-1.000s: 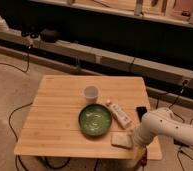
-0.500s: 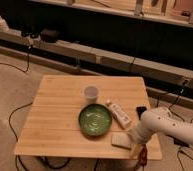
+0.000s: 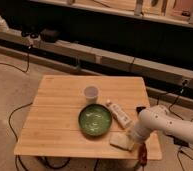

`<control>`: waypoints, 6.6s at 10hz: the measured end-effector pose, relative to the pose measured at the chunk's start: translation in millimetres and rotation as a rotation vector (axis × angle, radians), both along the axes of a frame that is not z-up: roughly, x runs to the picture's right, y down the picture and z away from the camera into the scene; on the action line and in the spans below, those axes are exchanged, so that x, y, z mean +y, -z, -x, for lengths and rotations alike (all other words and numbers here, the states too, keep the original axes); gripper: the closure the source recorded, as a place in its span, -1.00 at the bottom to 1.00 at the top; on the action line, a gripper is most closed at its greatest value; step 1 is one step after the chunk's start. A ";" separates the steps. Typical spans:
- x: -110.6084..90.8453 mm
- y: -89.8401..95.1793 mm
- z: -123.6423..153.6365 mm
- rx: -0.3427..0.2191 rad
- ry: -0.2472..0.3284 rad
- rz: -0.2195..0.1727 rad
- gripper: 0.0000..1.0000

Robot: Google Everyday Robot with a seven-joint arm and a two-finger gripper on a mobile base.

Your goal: Place the white sponge in the ceramic cup

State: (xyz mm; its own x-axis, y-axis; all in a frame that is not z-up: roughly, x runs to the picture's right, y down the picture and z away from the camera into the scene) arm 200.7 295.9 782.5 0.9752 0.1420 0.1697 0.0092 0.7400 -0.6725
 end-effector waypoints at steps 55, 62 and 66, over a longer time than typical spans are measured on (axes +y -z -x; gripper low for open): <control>-297.6 -33.7 159.0 -0.267 0.193 -0.315 0.97; -298.6 -32.0 148.4 -0.235 0.167 -0.291 -0.25; -298.4 -32.3 148.8 -0.236 0.167 -0.290 -0.30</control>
